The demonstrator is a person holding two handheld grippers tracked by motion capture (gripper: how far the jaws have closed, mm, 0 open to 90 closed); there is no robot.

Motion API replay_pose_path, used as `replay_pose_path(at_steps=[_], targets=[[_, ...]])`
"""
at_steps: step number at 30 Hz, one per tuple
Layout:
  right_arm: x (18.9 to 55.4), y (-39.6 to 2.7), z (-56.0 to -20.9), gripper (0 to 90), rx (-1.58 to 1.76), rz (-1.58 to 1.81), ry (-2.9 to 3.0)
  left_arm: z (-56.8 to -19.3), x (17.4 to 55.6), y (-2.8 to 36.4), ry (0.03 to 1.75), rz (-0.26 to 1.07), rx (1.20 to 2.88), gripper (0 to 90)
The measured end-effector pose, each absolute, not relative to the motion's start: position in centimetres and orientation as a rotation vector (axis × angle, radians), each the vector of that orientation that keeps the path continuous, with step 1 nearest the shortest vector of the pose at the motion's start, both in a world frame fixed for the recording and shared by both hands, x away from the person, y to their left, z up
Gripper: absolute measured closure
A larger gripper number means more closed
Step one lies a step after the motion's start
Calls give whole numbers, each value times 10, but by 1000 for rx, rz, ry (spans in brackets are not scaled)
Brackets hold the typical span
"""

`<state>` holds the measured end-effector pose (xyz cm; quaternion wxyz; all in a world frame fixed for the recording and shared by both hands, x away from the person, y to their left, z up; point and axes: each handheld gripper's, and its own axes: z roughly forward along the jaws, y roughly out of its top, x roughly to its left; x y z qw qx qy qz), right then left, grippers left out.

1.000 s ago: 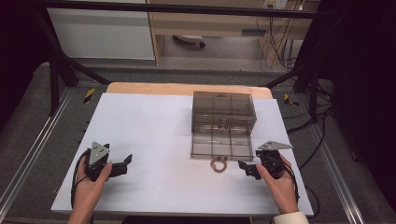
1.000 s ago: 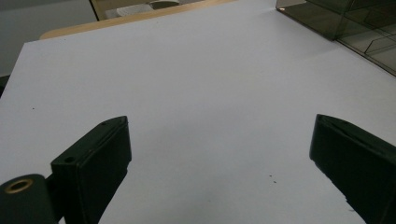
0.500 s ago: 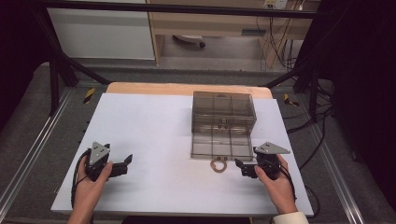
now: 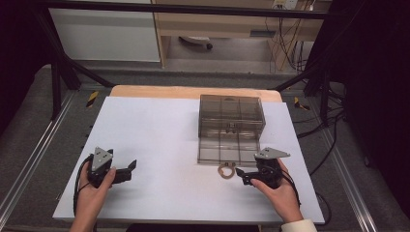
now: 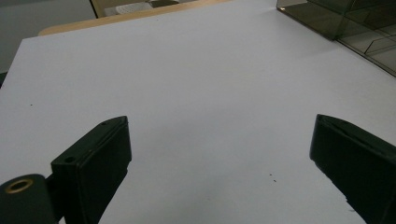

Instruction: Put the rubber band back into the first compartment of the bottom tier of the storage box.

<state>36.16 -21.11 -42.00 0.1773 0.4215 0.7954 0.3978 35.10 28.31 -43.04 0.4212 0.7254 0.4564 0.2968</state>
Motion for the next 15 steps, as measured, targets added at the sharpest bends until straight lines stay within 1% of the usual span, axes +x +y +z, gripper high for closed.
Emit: replay_pose_path(at_steps=[4, 8, 15], targets=[[361, -203, -418, 157, 1153, 1098, 2307, -430, 352, 285, 1147, 741, 1810, 52], [357, -196, -417, 167, 1122, 1098, 2328, -430, 352, 283, 1149, 734, 1812, 52], [354, -194, -414, 220, 1099, 1124, 2340, -430, 353, 285, 1159, 738, 1807, 51]])
